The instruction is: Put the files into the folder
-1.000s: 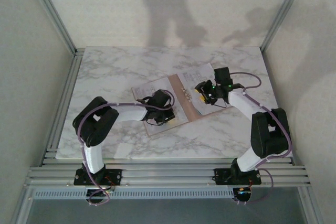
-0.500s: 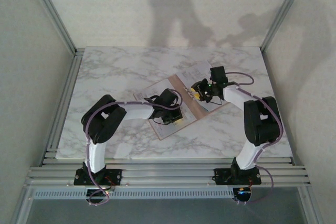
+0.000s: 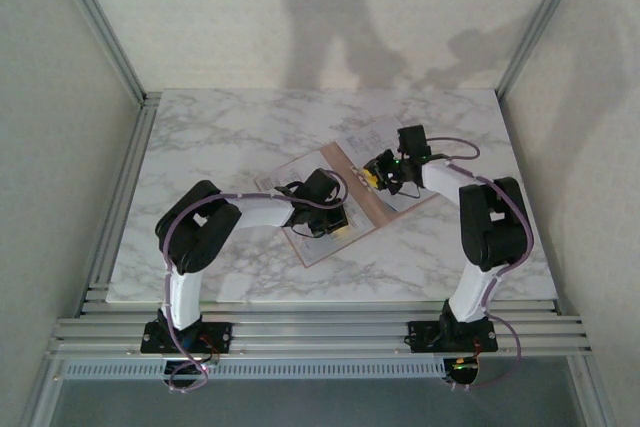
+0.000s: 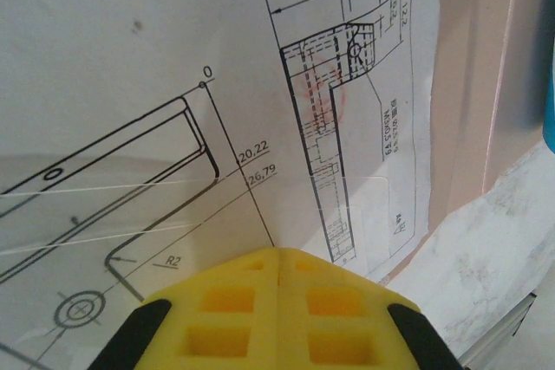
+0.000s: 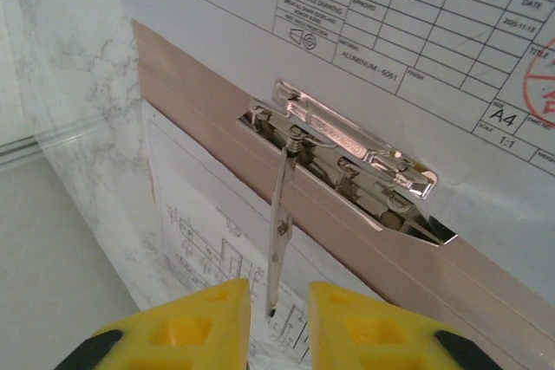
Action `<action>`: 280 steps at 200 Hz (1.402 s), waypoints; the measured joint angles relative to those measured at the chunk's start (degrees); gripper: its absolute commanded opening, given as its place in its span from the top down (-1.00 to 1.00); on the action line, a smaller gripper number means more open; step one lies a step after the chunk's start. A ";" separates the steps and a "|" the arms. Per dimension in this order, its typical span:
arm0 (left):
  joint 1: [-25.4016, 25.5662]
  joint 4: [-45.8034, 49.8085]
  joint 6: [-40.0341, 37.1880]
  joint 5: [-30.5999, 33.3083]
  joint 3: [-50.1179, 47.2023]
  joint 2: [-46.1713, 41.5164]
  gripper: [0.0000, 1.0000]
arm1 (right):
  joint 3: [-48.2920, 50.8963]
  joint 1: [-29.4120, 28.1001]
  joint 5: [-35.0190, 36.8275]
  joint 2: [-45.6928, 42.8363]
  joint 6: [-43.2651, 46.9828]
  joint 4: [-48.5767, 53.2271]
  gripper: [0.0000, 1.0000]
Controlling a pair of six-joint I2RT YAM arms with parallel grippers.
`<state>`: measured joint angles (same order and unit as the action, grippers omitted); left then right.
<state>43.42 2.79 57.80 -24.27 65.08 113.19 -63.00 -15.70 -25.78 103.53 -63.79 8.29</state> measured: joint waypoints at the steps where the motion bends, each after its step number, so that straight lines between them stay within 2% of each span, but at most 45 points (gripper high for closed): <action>1: 0.00 0.00 0.00 -0.02 0.00 0.00 1.00 | -0.02 -0.04 0.00 0.04 0.00 0.00 0.55; 87: 0.02 0.02 0.00 -0.02 0.07 0.02 1.00 | -1.84 -0.85 -0.02 0.85 -0.17 -0.02 0.71; 163: 0.02 0.02 0.00 -0.02 0.09 0.07 1.00 | -1.84 -0.85 0.02 1.22 -0.15 0.04 0.77; 188: 0.02 0.02 0.00 -0.02 0.09 0.07 1.00 | -1.84 -0.85 0.04 1.29 -0.15 0.09 0.85; 211: 0.04 -0.02 0.02 -0.02 0.09 0.07 1.00 | -1.84 -0.85 0.11 1.29 0.09 0.72 1.00; 280: -0.13 -1.79 1.29 -0.39 -1.05 -0.13 1.00 | 2.25 -0.68 1.62 0.59 3.82 -0.76 1.00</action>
<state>43.29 0.99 59.09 -24.67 64.03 113.06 -60.75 -16.38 -24.16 104.12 -59.96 7.53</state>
